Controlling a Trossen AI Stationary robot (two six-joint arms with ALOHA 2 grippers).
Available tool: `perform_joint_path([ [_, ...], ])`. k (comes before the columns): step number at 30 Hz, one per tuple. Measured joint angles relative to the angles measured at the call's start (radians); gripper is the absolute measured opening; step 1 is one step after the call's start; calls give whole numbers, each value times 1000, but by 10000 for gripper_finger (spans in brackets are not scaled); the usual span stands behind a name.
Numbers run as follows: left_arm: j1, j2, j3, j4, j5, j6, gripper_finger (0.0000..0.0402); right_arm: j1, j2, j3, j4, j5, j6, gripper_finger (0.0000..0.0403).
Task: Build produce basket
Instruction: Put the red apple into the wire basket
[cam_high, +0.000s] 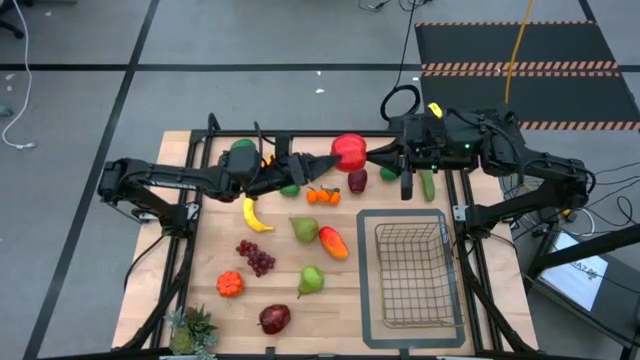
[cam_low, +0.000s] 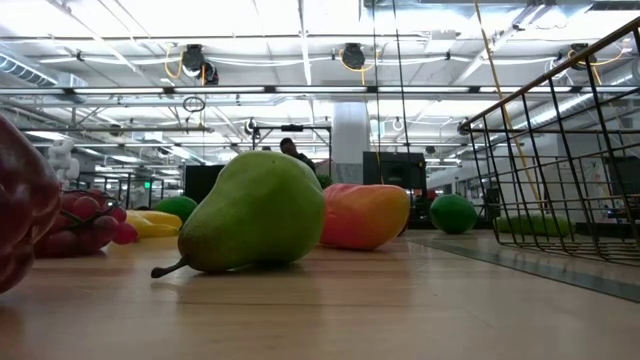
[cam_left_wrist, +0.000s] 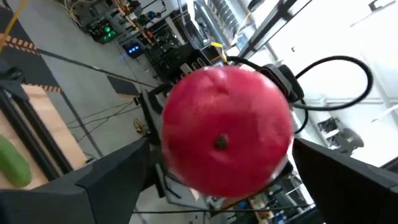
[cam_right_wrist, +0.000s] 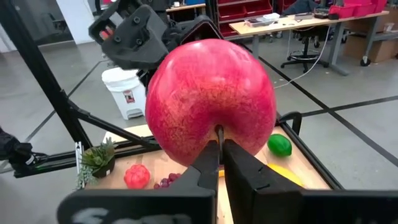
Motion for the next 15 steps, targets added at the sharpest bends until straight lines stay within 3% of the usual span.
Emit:
perform_joint_path([
  [15, 58, -92, 1, -230, -10, 57, 385, 0, -164, 0, -112, -56, 92, 4],
])
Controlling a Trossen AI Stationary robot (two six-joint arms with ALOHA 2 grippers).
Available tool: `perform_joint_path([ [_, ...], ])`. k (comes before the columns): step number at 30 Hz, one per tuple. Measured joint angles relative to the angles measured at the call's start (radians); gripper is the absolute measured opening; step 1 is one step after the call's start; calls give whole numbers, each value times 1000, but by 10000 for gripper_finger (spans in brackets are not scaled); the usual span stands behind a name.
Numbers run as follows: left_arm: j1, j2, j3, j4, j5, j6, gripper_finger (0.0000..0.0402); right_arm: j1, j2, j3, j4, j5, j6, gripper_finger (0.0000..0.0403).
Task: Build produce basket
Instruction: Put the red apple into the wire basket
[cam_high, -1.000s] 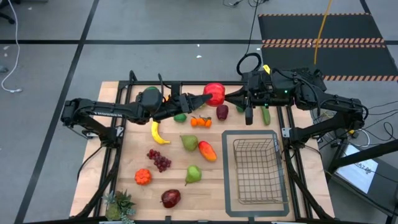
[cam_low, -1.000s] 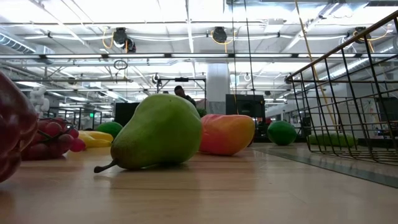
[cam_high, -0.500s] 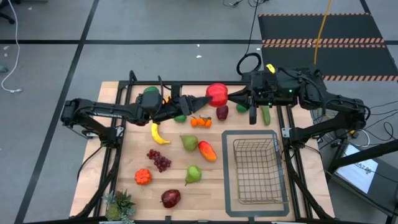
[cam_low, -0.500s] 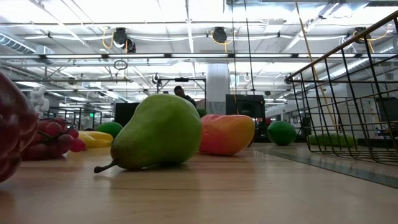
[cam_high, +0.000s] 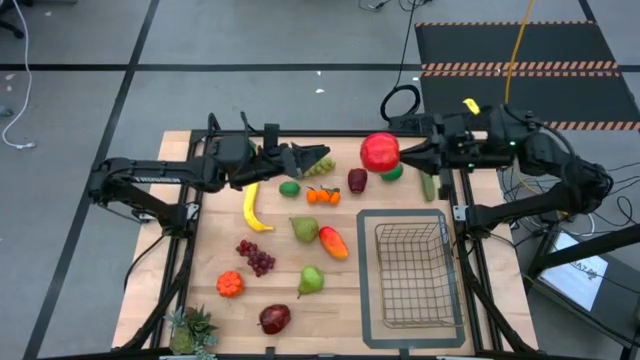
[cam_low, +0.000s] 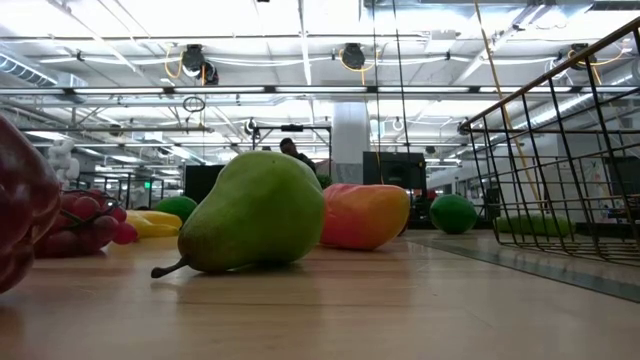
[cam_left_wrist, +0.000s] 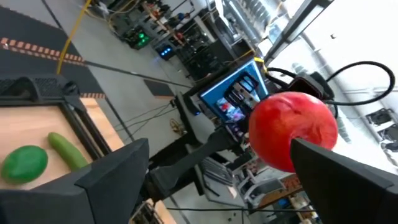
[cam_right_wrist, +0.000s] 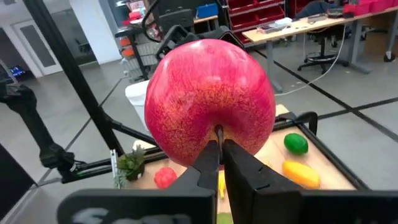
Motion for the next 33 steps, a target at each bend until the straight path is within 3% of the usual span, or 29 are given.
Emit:
perform_joint_path([
  [5, 2, -6, 0, -1, 0, 8, 385, 0, -46, 0, -80, -8, 56, 4],
  [23, -90, -5, 0, -11, -2, -47, 385, 4, -127, 0, -354, -201, 332, 4],
  [33, -160, -5, -1, -34, -55, -81, 385, 133, -133, 0, -454, -191, 497, 4],
])
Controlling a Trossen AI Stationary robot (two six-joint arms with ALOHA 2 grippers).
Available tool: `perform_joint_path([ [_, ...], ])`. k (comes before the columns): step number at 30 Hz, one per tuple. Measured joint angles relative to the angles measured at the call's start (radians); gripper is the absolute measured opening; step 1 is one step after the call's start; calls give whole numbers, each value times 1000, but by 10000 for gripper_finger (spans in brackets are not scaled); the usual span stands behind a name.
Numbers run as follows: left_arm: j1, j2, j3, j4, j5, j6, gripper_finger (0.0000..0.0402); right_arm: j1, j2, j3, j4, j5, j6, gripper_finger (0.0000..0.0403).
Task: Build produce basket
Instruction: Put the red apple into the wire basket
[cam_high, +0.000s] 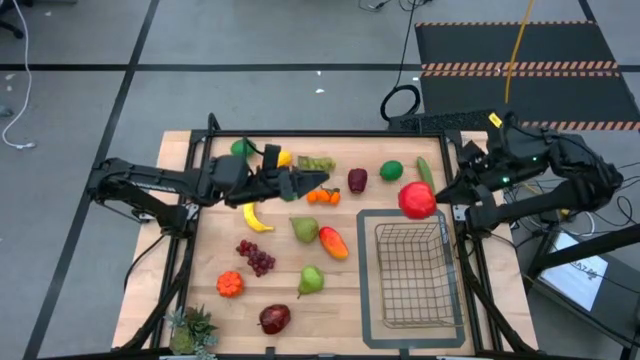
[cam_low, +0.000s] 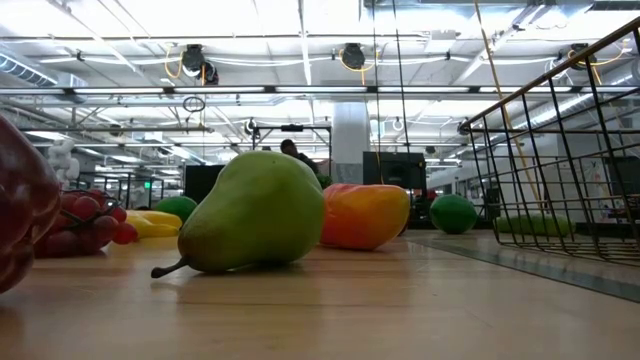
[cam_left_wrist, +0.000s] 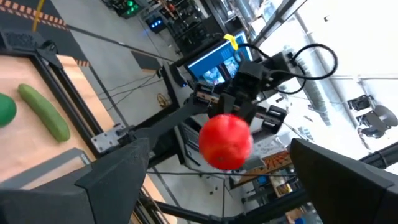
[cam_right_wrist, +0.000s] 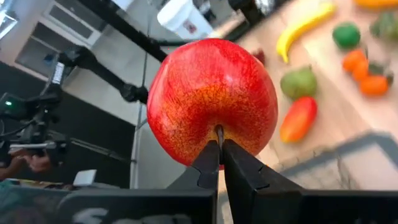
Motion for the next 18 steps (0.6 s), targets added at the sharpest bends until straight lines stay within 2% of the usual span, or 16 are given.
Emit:
perform_joint_path([
  [7, -66, 10, 0, -10, -42, 3, 385, 110, 14, 0, -117, 116, 165, 4],
  [11, -115, 24, 0, -10, -72, 2, 385, 153, 45, 0, -140, 124, 254, 4],
  [18, -218, 62, 0, 0, -238, 10, 385, 243, 139, 0, -139, 118, 341, 4],
])
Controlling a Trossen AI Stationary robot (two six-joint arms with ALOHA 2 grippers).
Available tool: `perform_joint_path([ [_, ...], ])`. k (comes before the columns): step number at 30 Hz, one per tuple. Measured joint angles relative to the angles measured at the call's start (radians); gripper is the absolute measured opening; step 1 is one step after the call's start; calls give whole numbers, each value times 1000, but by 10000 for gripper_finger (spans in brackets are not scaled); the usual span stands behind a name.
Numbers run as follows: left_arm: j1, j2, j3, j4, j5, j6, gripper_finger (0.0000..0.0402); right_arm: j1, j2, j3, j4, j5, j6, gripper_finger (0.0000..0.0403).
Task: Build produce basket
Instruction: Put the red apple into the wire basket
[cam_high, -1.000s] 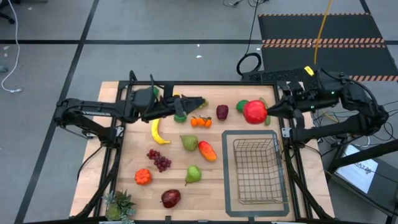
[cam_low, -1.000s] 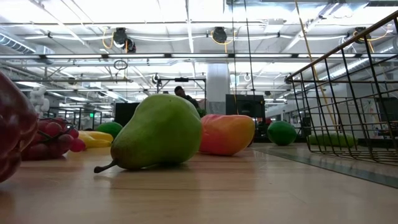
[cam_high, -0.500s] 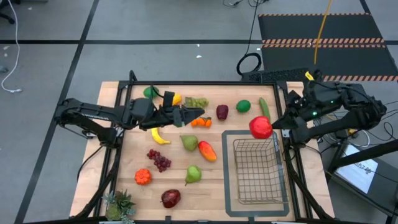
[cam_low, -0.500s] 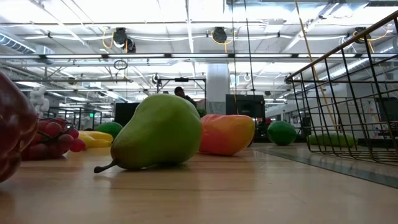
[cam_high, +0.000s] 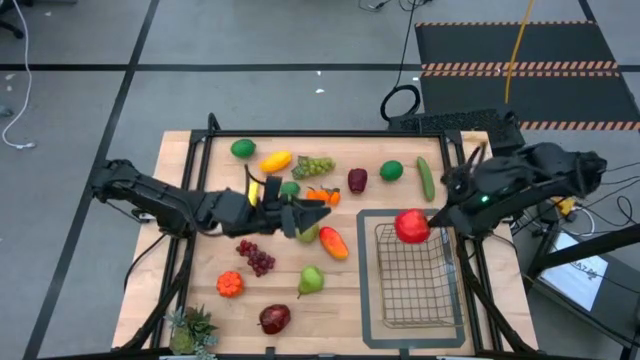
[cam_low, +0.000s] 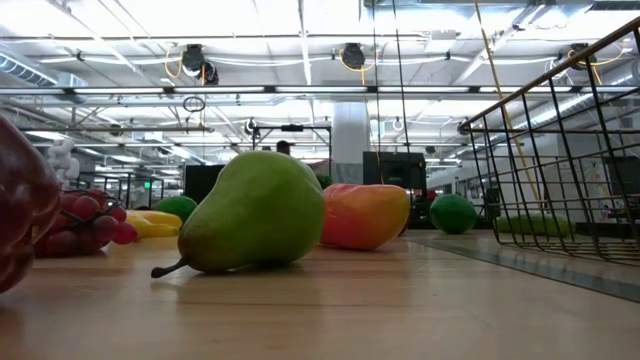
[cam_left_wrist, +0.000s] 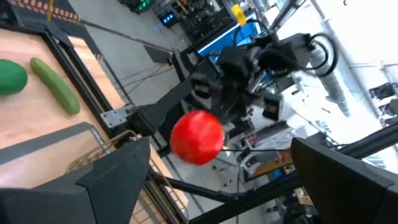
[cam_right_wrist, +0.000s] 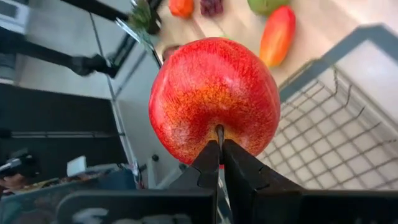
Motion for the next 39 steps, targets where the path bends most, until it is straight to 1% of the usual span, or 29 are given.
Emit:
perform_joint_path([
  [2, -26, 18, 2, 7, -35, 0, 385, 44, 29, 0, 0, -1, 32, 4],
  [4, -57, 28, -2, -13, -50, 7, 385, 93, 55, 0, 0, -3, 60, 4],
  [5, -68, 42, -1, 6, -57, 7, 385, 114, 66, 0, -2, -4, 70, 4],
  [9, -120, 69, -1, 1, -76, -11, 385, 164, 116, 0, -39, -3, 96, 4],
  [12, -144, 97, 2, 13, -79, -40, 385, 168, 145, 0, -67, -4, 105, 4],
  [15, -178, 108, -1, 2, -89, -38, 385, 160, 172, 0, -80, 0, 83, 4],
  [18, -195, 122, 2, 12, -131, -59, 385, 138, 195, 0, -89, -2, 56, 4],
  [22, -189, 124, 0, 1, -149, -68, 385, 101, 211, -21, -92, 25, 29, 4],
  [24, -185, 122, 0, 2, -152, -66, 385, 70, 211, -60, -83, 12, 25, 4],
  [27, -183, 124, 0, -1, -152, -45, 385, 21, 212, -141, -40, -69, 27, 4],
  [30, -181, 123, 0, 1, -152, -34, 385, 7, 211, -234, -2, -136, 37, 4],
  [36, -172, 123, 0, -19, -151, -11, 385, 1, 211, -441, 203, -142, 72, 15],
  [39, -168, 123, 0, -23, -151, -11, 385, -1, 211, -534, 303, -163, 103, 14],
])
